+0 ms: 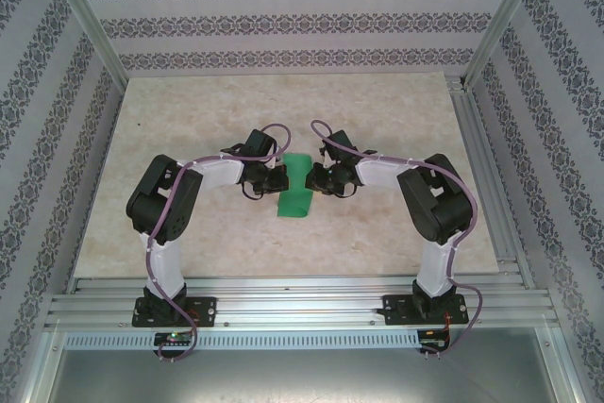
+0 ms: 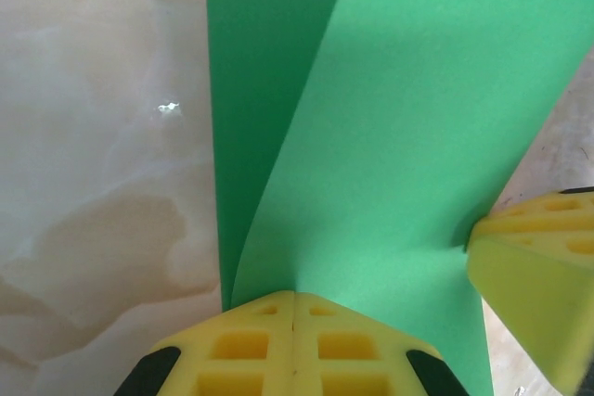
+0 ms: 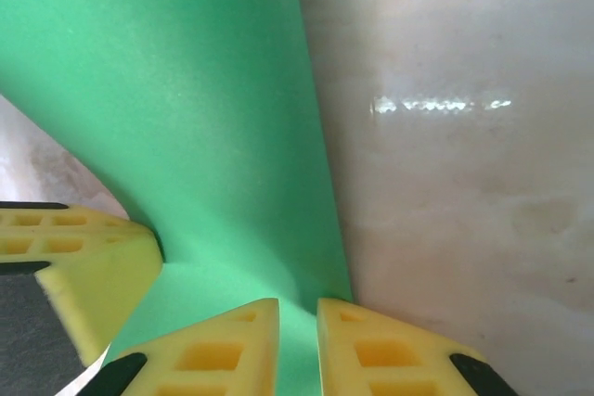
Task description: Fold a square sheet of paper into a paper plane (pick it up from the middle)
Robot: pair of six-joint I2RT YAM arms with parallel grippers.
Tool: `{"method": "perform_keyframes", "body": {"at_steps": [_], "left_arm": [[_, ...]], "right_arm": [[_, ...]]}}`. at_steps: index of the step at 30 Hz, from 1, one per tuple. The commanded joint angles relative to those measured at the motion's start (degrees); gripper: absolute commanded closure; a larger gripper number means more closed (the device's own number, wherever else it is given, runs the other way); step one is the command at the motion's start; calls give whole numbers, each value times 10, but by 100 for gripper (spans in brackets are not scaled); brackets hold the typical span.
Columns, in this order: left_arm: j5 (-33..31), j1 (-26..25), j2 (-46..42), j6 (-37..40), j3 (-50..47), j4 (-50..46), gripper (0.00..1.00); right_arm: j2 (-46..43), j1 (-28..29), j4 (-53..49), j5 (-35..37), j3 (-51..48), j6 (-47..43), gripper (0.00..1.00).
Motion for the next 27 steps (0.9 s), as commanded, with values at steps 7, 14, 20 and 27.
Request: {"method": "perform_keyframes", "body": {"at_steps": [7,14,20,27], "left_arm": [[-57,-6,41,5,-15,-40,96],[-66,-5,38,-4,-22,-35,96],[-67,-6,35,-8,-26,-31,96],[-66,-6,36,-12,-28,-26,96]], "right_arm": [[-15,32,15,-16,-16,25,81],[1,32,-10,0,-36,19,82],[-43,41,37,-28,-64,21,82],[-48,65,97,-48,-120,49,83]]}}
